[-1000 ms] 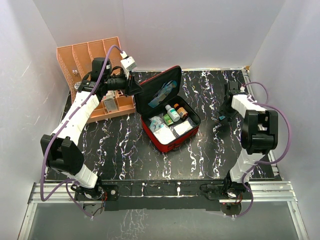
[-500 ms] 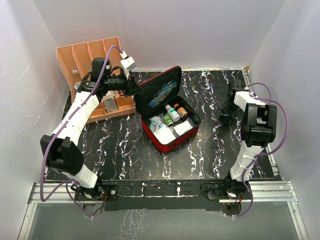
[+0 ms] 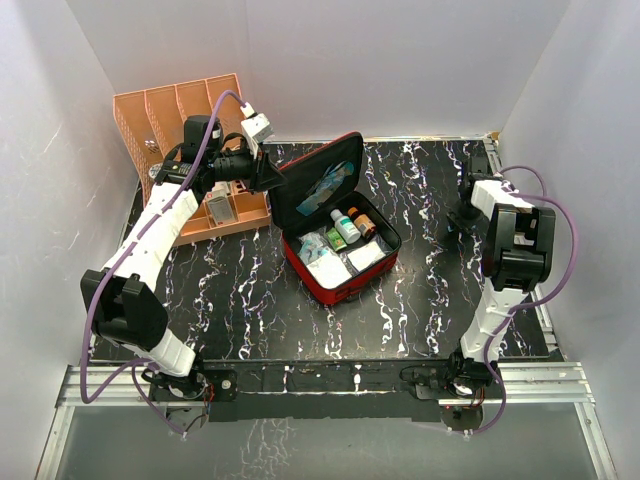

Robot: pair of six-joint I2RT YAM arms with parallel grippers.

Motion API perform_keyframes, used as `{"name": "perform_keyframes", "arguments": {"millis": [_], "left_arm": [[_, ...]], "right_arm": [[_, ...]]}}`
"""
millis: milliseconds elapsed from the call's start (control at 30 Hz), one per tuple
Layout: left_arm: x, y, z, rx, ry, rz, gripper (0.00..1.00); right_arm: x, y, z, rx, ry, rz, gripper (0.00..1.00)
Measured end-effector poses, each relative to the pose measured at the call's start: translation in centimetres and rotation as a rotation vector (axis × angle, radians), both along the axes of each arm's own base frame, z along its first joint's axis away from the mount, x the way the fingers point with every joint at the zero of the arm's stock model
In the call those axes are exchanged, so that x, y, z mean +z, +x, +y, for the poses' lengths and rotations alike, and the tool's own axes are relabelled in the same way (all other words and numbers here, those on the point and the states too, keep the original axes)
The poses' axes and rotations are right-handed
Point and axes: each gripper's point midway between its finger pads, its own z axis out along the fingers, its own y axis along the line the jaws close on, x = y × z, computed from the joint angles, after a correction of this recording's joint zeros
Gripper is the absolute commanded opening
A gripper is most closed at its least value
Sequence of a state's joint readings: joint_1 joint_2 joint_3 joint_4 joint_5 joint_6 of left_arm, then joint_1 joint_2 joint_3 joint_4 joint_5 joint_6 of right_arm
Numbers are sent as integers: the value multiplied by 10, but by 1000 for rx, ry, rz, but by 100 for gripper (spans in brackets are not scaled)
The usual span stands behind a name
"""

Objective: Organize the medicine kit
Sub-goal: Pick up the medical item at the center of the board.

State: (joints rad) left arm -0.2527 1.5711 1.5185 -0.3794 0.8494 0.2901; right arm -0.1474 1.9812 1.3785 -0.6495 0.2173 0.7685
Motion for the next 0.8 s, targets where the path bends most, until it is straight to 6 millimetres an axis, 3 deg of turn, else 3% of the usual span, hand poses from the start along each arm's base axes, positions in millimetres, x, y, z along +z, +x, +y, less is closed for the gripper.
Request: {"name": "perform_keyframes", "arguments": {"millis": [300,433,567,733,800], "left_arm": [[0,0,0,-1,1,0,0],[0,0,0,-1,1,0,0],[0,0,0,-1,1,0,0],[0,0,0,-1,1,0,0],[0,0,0,-1,1,0,0]], "right_arm": [[1,3,3,26,12,-17,0],[4,1,20,102,17,-14,0],[29,6,71,255,11,-61,0],[91,-3,165,479,16,-200,0],[114,-12,192,535,25,-255,0]]}}
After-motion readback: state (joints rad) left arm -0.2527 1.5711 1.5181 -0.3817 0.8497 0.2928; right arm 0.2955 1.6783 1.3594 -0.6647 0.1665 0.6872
